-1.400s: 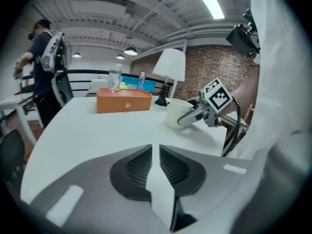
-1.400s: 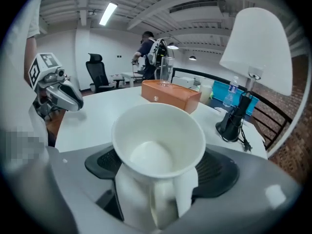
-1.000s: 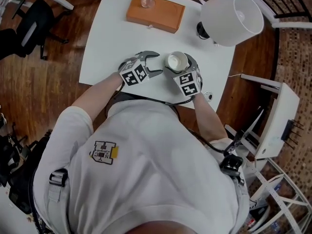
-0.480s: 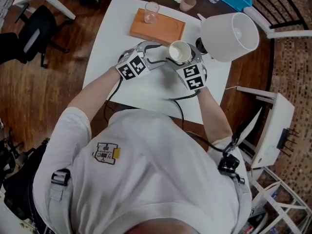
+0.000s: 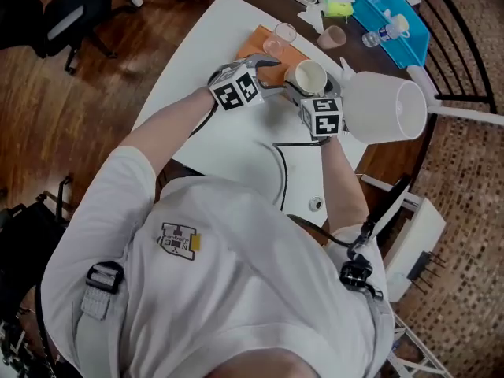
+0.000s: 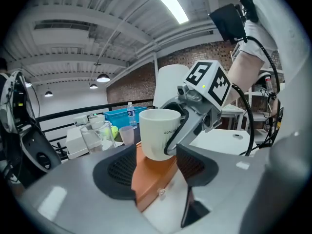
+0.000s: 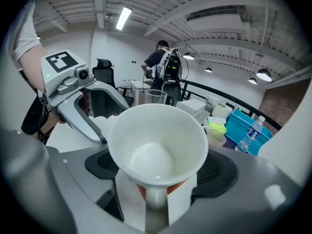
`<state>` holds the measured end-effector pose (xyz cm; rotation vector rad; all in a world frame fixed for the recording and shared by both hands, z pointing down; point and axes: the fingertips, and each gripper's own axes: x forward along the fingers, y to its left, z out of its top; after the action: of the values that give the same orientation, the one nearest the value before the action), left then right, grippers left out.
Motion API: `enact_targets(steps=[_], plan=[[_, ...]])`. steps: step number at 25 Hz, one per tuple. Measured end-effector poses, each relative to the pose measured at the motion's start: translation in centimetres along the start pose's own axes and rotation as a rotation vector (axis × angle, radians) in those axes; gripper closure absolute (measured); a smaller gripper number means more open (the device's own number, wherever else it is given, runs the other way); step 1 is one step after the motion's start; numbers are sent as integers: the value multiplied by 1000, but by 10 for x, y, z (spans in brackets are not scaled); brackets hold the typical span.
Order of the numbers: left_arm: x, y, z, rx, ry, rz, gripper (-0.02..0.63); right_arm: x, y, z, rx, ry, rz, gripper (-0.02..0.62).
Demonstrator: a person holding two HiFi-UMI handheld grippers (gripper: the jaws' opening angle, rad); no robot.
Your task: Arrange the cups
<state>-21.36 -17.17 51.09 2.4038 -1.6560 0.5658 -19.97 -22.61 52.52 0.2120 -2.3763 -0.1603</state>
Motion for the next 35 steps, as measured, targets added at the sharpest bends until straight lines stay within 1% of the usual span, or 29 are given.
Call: enact_targets(steps=[4,7,11,14,18,20,24,33,35], plan=[[-1,4,-13,-44,-7,17,348,18,-15,3,40,22,-33,143],[-12,-1,-30,-100,-18,38,348,29,-28,6,54,44,-61,143],[-42,-24,-54,-226,-53,82,348,43,-36,6,77,66,-62,143],[-69,-48,-72,-331,-70,117,348,53,-37,2,70,84,-58,143],[-97,-73,-98,-468,-78,161,348,60,-39,-7,91,107,-59,143],[-105,-82,-109,-511,-70,172,348,61,-38,-7,93,107,-52,143],[-107,-91,-119,-523,-48,168,348,61,-35,-8,110,97,-34,143],[-115,-101,-117,-512,-37,173,348,62,-33,-7,102,78,-32,138],[-118,-103,-119,-506,-31,183,348,61,-35,-7,112,68,-43,125]])
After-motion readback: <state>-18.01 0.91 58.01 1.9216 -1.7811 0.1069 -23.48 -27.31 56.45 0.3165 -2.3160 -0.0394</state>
